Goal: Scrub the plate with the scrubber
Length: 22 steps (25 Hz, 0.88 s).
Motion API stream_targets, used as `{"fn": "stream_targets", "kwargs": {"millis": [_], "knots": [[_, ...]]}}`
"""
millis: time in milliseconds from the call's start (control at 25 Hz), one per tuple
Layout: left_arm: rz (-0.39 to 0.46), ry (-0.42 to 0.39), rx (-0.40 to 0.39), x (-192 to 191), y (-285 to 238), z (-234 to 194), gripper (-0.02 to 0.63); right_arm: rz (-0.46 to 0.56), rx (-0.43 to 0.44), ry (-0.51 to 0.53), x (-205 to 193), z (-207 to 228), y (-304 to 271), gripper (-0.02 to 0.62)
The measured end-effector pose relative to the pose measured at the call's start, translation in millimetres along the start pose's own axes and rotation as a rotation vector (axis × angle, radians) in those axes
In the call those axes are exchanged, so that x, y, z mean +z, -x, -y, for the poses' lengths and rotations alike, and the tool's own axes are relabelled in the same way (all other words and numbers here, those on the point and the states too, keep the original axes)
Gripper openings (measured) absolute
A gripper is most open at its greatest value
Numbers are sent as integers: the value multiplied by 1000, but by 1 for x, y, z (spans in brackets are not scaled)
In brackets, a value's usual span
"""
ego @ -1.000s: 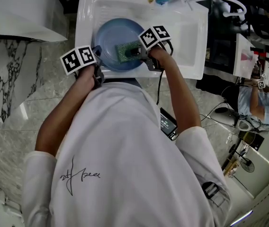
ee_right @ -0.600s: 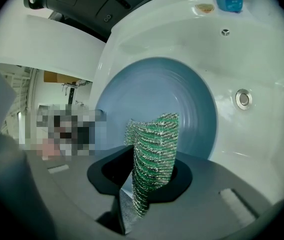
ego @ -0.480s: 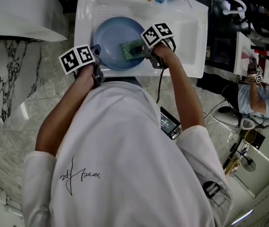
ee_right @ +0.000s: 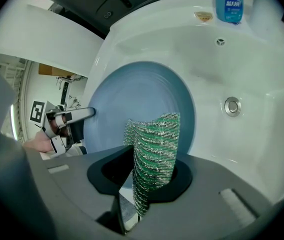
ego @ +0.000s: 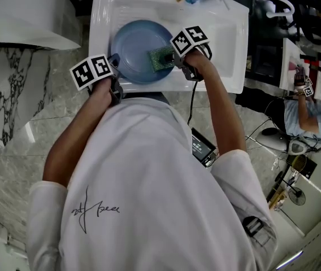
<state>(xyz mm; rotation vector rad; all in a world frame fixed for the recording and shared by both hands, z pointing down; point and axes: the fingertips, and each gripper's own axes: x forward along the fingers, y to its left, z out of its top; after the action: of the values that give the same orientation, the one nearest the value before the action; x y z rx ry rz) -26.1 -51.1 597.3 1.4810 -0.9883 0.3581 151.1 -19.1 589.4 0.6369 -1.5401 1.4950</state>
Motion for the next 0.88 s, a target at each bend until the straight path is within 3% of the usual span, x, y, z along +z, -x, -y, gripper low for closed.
{"fn": "stream_targets", "kwargs": {"millis": [200,480,720,880], "knots": [[3,2,0,0,0,0,95,-10,-60,24,2,9,5,78],[9,-27,9,3,2,-1,95,4,-228,105,10,27,21,78],[20,-99,9,9,6,1,95,163,-259,113,27,27,37,78],[10,-101,-19,9,8,3,95,292,-240,109,32,24,47,77]]}}
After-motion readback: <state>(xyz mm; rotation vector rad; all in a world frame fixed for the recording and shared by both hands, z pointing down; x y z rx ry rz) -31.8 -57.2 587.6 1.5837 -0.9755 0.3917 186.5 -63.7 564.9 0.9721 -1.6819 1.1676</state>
